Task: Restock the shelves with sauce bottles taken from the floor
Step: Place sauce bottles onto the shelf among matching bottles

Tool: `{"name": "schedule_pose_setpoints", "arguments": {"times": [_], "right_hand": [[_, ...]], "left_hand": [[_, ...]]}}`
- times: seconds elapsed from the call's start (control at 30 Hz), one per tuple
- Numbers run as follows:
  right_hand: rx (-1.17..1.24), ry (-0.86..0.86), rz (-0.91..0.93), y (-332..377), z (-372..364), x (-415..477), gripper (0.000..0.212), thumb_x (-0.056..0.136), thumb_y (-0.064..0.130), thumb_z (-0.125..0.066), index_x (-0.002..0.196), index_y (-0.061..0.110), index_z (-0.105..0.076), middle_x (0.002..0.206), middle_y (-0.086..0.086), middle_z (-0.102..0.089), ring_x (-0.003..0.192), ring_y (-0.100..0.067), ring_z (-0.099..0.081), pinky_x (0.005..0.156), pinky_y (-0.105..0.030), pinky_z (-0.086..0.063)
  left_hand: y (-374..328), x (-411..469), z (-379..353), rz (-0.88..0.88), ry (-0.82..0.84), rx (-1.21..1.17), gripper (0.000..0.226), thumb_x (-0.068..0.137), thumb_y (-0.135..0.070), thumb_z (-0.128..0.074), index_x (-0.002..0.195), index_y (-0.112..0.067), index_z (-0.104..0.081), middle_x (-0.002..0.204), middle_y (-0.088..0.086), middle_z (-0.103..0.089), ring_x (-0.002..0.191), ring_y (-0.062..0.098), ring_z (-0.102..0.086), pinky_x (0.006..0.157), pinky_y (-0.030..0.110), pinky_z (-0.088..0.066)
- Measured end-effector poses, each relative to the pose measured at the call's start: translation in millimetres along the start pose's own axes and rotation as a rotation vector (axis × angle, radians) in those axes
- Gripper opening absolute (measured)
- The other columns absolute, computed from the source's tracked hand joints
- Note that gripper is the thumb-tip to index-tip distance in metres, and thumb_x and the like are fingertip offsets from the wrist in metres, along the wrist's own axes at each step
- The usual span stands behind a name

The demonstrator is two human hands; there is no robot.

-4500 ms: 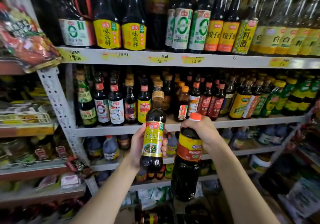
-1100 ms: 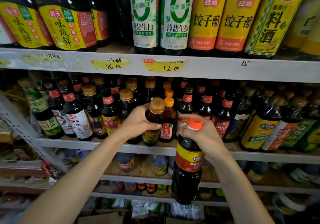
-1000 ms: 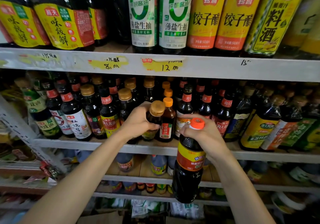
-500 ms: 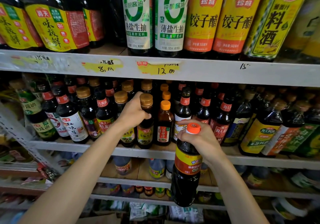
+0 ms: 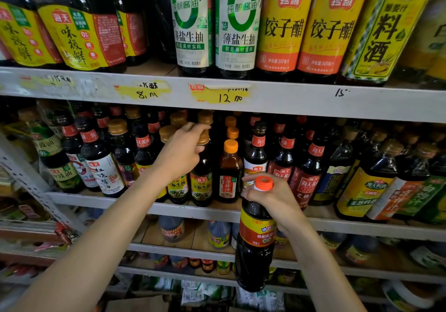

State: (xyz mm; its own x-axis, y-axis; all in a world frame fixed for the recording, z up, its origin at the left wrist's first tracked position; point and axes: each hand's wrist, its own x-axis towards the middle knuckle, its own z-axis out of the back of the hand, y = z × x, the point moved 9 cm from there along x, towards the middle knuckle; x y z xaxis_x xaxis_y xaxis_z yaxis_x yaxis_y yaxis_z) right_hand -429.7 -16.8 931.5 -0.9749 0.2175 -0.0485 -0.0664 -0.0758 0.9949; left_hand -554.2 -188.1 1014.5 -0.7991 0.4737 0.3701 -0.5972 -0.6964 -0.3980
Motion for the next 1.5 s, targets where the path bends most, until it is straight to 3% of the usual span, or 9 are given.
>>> {"name": "schedule_pose_setpoints", "arguments": {"times": [0.27, 0.37, 0.43, 0.57, 0.7, 0.87, 1.03, 1.27, 1.5], "right_hand": [[0.015, -0.024, -0.043, 1, 6, 1, 0.014, 0.073, -0.001, -0.077, 0.077, 0.013, -0.075, 0.086, -0.015, -0.074, 0.08, -0.024, -0.071, 0.074, -0.035, -0.055], [0.093, -0.042, -0.089, 7, 11, 4, 0.012, 0.073, -0.003, -0.073, 0.069, 0.008, -0.072, 0.079, -0.018, -0.073, 0.073, -0.026, -0.068, 0.07, -0.033, -0.055], [0.214, -0.073, -0.158, 10, 18, 8, 0.012, 0.075, -0.005, -0.071, 0.069, 0.005, -0.07, 0.073, -0.015, -0.073, 0.066, -0.027, -0.069, 0.063, -0.032, -0.058], [0.338, -0.064, -0.221, 35, 18, 10, 0.013, 0.071, 0.002, -0.078, 0.082, 0.003, -0.072, 0.08, -0.019, -0.073, 0.063, -0.028, -0.071, 0.064, -0.04, -0.061], [0.286, -0.079, -0.171, 69, 14, 5, 0.039, 0.071, 0.008, -0.083, 0.105, -0.001, -0.069, 0.1, -0.027, -0.073, 0.073, -0.03, -0.073, 0.069, -0.043, -0.062], [0.221, -0.072, -0.14, 90, 12, -6, 0.062, 0.072, 0.018, -0.086, 0.125, 0.002, -0.058, 0.11, -0.021, -0.071, 0.092, -0.033, -0.073, 0.077, -0.042, -0.062], [0.18, 0.042, 0.018, 107, 2, -20, 0.03, 0.087, 0.027, -0.074, 0.108, 0.008, -0.064, 0.102, -0.016, -0.075, 0.083, -0.027, -0.074, 0.078, -0.039, -0.061], [0.141, 0.063, 0.19, 121, 6, -33, 0.024, 0.092, 0.029, -0.068, 0.106, 0.011, -0.062, 0.103, -0.019, -0.074, 0.082, -0.027, -0.074, 0.074, -0.036, -0.061], [0.18, 0.034, 0.215, 135, 6, -34, 0.021, 0.09, 0.024, -0.07, 0.102, 0.008, -0.064, 0.103, -0.024, -0.072, 0.078, -0.029, -0.072, 0.075, -0.041, -0.06]], "left_hand": [[-15, -11, 0, -0.064, -0.018, 0.185, 0.08, 0.081, 0.011, -0.063, 0.149, -0.014, -0.031, 0.159, 0.012, -0.024, 0.141, 0.033, -0.035, 0.112, 0.044, -0.039], [-51, -45, -6, -0.266, -0.132, 0.401, 0.065, 0.084, -0.005, -0.064, 0.144, -0.003, -0.04, 0.152, 0.019, -0.037, 0.143, 0.035, -0.031, 0.115, 0.046, -0.033], [-65, -79, -27, -0.273, -0.081, 0.162, 0.04, 0.094, -0.028, -0.053, 0.13, -0.01, -0.057, 0.134, 0.01, -0.057, 0.129, 0.029, -0.051, 0.103, 0.039, -0.047], [-75, -119, -111, 0.4, 0.553, -0.971, 0.042, 0.103, -0.048, -0.033, 0.135, -0.029, -0.052, 0.135, -0.008, -0.059, 0.127, 0.013, -0.053, 0.104, 0.028, -0.042], [-82, -118, -114, 0.493, 0.377, -1.423, 0.059, 0.089, -0.059, -0.046, 0.127, -0.017, -0.061, 0.123, 0.013, -0.068, 0.115, 0.028, -0.064, 0.093, 0.039, -0.053], [-89, -114, -97, 0.461, 0.273, -1.516, 0.061, 0.08, -0.066, -0.052, 0.115, -0.019, -0.069, 0.115, 0.014, -0.071, 0.106, 0.027, -0.069, 0.078, 0.03, -0.058], [-95, -114, -87, 0.43, 0.186, -1.657, 0.055, 0.081, -0.062, -0.052, 0.108, -0.021, -0.076, 0.113, 0.014, -0.072, 0.105, 0.029, -0.069, 0.078, 0.032, -0.058], [-116, -119, -85, 0.38, 0.291, -1.805, 0.057, 0.096, -0.056, -0.032, 0.11, -0.023, -0.075, 0.109, 0.007, -0.074, 0.101, 0.022, -0.071, 0.08, 0.031, -0.057], [-116, -111, -70, 0.312, 0.223, -1.74, 0.049, 0.088, -0.056, -0.044, 0.105, -0.025, -0.077, 0.108, 0.005, -0.075, 0.101, 0.02, -0.071, 0.078, 0.028, -0.058]]}}
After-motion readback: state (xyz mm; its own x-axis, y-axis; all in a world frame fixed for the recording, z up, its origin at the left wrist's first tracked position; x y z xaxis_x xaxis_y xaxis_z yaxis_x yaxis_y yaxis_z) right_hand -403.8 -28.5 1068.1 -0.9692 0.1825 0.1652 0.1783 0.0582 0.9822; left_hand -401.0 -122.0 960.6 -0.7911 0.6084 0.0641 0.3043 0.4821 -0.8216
